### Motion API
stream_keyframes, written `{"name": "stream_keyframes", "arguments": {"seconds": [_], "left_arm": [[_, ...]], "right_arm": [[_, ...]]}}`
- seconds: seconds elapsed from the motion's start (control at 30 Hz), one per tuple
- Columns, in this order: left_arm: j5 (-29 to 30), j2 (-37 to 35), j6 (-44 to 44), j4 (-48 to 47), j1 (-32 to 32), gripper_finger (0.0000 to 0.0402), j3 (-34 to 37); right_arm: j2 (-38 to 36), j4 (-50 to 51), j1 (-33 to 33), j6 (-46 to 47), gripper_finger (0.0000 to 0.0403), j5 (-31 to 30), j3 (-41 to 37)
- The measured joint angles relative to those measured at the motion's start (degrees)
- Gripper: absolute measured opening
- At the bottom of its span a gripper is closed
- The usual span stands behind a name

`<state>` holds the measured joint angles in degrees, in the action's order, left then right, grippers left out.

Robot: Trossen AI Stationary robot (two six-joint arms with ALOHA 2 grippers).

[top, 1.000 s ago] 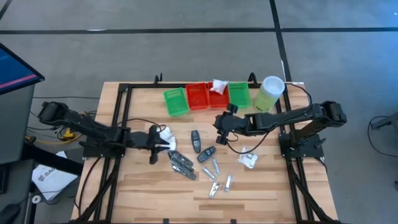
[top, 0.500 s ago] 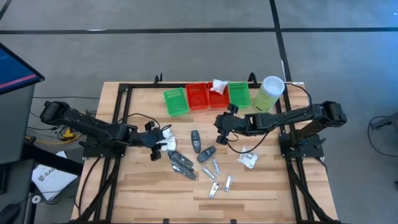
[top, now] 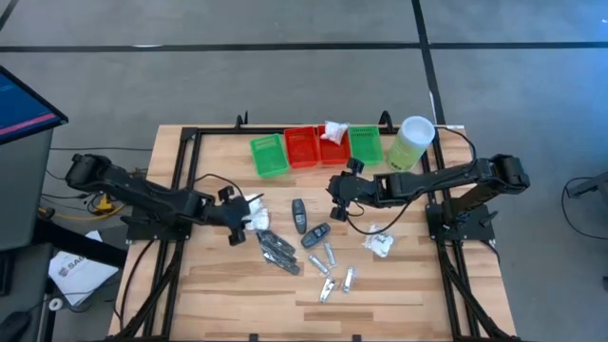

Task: Pick & Place Travel size toiletries
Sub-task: Put the white cotton pack into the right red bin

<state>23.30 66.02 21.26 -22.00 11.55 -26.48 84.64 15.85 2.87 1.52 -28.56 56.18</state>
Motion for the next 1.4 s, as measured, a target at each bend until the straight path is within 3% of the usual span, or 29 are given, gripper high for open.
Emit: {"name": "stream_keyframes", "arguments": {"seconds": [0.3, 0.53, 1.03, 1.2, 1.4], "left_arm": [[4.8, 7.7, 0.2, 0.2, 0.0, 0.0113, 0.0], [5.8, 6.5, 0.2, 0.2, 0.0, 0.0011, -0.1], [5.8, -7.9, 0.2, 0.3, 0.2, 0.0, -0.8], [3.5, -9.1, -2.3, 0.8, 0.3, 0.0, -6.4], [2.6, -7.3, -9.0, 0.9, 1.8, 0.0, -13.7]], "right_arm": [[0.0, 0.0, 0.0, 0.0, 0.0123, 0.0, 0.0], [0.0, 0.0, 0.0, 0.0, 0.0122, 0.0, 0.0], [0.0, -2.2, 0.0, -0.1, 0.0122, 0.0, 0.0], [0.0, -7.6, 0.0, -1.8, 0.0123, 0.5, 0.0], [0.0, -14.3, 0.0, -5.1, 0.0123, 8.6, 0.0]]}}
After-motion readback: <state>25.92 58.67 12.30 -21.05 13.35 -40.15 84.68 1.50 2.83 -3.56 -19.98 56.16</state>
